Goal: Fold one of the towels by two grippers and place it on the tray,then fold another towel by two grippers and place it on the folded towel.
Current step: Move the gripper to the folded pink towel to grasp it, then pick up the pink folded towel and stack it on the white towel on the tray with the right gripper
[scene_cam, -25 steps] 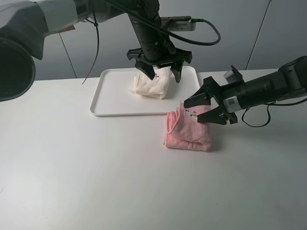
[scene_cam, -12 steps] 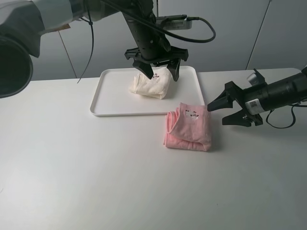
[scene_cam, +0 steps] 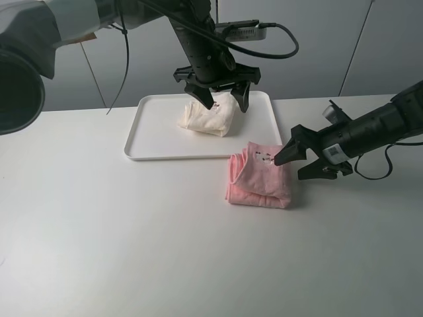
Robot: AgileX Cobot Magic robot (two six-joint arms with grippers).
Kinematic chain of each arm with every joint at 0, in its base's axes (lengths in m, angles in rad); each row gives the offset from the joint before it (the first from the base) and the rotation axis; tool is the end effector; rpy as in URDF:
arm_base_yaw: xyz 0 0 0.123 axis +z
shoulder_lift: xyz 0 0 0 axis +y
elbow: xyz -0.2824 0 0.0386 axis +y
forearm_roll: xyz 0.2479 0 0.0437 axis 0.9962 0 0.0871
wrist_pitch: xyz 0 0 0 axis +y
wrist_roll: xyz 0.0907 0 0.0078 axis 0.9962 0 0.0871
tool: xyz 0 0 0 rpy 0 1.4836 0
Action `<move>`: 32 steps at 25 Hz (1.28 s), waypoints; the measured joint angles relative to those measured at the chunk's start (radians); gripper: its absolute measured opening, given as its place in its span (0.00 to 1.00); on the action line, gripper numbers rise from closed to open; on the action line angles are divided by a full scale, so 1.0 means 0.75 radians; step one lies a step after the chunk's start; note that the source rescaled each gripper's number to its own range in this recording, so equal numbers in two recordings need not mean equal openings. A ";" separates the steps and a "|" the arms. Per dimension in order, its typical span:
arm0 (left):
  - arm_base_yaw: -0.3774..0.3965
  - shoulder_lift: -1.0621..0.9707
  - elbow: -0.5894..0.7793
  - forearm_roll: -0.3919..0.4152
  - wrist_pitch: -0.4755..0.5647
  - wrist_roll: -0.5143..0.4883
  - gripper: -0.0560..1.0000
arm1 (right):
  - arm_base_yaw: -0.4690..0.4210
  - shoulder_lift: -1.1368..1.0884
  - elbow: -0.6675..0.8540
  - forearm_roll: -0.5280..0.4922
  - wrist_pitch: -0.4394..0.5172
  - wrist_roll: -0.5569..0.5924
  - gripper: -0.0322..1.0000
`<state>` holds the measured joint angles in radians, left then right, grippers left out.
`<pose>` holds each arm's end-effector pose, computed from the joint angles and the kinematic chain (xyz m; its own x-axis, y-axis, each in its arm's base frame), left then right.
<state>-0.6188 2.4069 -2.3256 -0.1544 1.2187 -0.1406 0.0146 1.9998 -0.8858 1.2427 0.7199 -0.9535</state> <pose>0.4142 -0.3111 0.2228 -0.8663 0.3824 -0.3213 0.4570 0.8665 -0.2008 0.3191 0.0616 0.0920 -0.9801 0.1349 -0.1456 0.0103 0.7672 0.6414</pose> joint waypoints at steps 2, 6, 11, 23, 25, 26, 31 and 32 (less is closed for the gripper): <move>0.000 0.000 0.000 0.000 0.000 0.003 0.92 | 0.034 0.000 0.000 0.000 -0.028 0.003 0.73; 0.000 0.000 0.000 -0.003 0.000 0.006 0.92 | 0.054 0.019 0.000 0.000 -0.059 0.019 0.71; 0.000 0.000 0.000 -0.005 0.000 0.011 0.92 | 0.056 0.096 -0.006 0.097 0.032 0.021 0.71; 0.000 0.000 0.000 -0.002 0.000 0.049 0.92 | 0.097 0.170 -0.014 0.155 0.039 -0.001 0.31; 0.000 0.000 0.000 0.000 0.000 0.049 0.92 | 0.100 0.173 -0.014 0.145 0.024 -0.004 0.19; 0.000 0.000 0.000 0.000 0.000 0.049 0.92 | 0.100 0.176 -0.014 0.145 0.022 -0.004 0.15; 0.000 0.000 0.000 0.000 0.000 0.051 0.92 | 0.100 0.176 -0.014 0.151 0.025 -0.054 0.15; 0.000 0.000 0.000 0.000 0.000 0.051 0.92 | 0.100 0.176 -0.014 0.162 0.033 -0.065 0.15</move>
<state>-0.6188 2.4069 -2.3256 -0.1546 1.2187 -0.1022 0.0895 2.1317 -0.8964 1.3639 0.7444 -1.0022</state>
